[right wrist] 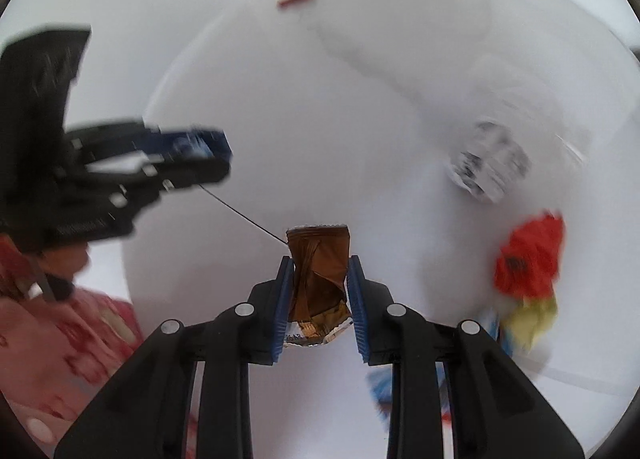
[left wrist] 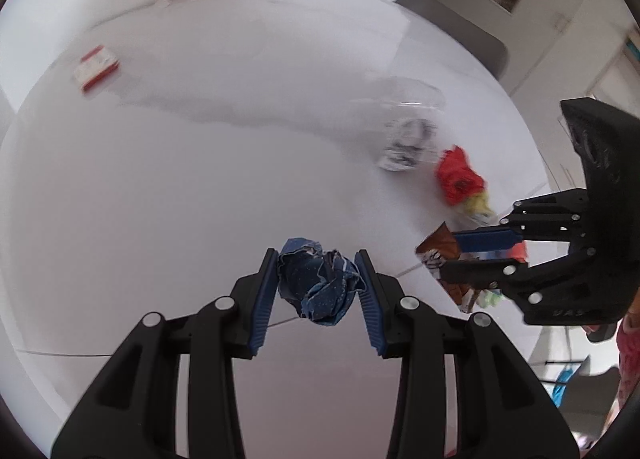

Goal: Collect trash
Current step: 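Grasp the brown wrapper with the right gripper while the left carries the blue paper toward the bin, then open both grippers over the pink bin to drop paper and wrapper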

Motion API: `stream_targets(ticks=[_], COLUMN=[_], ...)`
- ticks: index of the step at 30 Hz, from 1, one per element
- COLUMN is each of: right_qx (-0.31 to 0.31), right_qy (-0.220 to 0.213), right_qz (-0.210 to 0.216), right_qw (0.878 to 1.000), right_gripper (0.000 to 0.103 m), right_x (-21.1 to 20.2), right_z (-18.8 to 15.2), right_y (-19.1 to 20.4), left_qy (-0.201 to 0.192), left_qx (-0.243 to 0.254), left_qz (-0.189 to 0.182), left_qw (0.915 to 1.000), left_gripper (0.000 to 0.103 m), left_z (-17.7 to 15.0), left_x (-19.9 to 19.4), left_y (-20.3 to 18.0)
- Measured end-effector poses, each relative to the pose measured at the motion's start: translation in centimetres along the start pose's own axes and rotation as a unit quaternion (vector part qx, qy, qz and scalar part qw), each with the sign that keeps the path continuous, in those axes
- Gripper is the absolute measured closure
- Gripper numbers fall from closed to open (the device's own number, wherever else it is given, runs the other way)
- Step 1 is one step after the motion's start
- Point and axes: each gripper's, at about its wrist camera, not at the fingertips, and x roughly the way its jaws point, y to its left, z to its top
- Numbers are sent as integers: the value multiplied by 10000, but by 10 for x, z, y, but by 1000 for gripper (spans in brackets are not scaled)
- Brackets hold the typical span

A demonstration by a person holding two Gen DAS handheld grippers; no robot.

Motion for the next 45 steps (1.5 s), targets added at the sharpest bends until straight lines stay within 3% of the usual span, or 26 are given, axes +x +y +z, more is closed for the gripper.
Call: stream_targets(ticks=[4, 7, 10, 13, 15, 18, 21, 23, 25, 28, 36, 37, 39, 40, 41, 45], right_qx=[797, 1554, 2448, 3199, 3632, 4104, 4524, 4719, 4799, 4883, 5449, 5464, 5458, 5447, 5423, 5386], right_qy=[-662, -1062, -1219, -1173, -1096, -904, -792, -749, -782, -874, -1430, -1479, -1502, -1498, -1476, -1417], right_qz=[-192, -512, -979, -1233, -1437, -1649, -1701, -1805, -2014, -2164, -2239, -2298, -2414, -2465, -2543, -2679], right_qw=[9944, 9808, 9569, 9320, 9140, 8923, 8719, 8597, 8503, 8409, 7953, 7917, 7882, 7875, 7871, 7862], right_gripper=[75, 75, 74, 74, 74, 73, 60, 41, 24, 11, 6, 5, 3, 3, 3, 3], right_x=[-58, -105, -135, -142, -129, -105, -79, -79, -85, -105, -158, -165, -175, -177, -180, -184], right_z=[-54, -122, -210, -271, -317, -360, -385, -413, -427, -440, -492, -497, -500, -502, -503, -501], right_y=[-3, -7, -9, -31, -43, -70, -88, -95, -97, -92, -79, -78, -73, -73, -72, -73], left_qy=[-39, 10, 198, 392, 553, 814, 1055, 1153, 1238, 1343, 1597, 1606, 1601, 1600, 1556, 1360], left_qx=[545, 908, 1359, 1776, 2122, 2460, 2797, 2992, 3181, 3411, 3764, 3778, 3770, 3759, 3752, 3938], left_qz=[-322, -598, -1082, -1400, -1648, -1845, -1913, -1932, -1912, -1937, -2027, -2059, -2064, -2048, -2029, -1980], left_qw=[9980, 9941, 9846, 9733, 9616, 9481, 9349, 9273, 9203, 9100, 8898, 8883, 8886, 8895, 8910, 8873], left_gripper=[65, 65, 64, 64, 64, 64, 64, 64, 64, 64, 64, 62, 41, 21, 14, 8], left_z=[-5, -11, -22, -36, -48, -66, -83, -95, -107, -120, -153, -156, -160, -162, -164, -169], left_x=[-14, -18, -17, -14, -11, -3, 5, 8, 12, 17, 32, 32, 31, 30, 28, 18], left_y=[-43, -78, -129, -173, -208, -246, -283, -302, -325, -352, -408, -414, -421, -426, -428, -436])
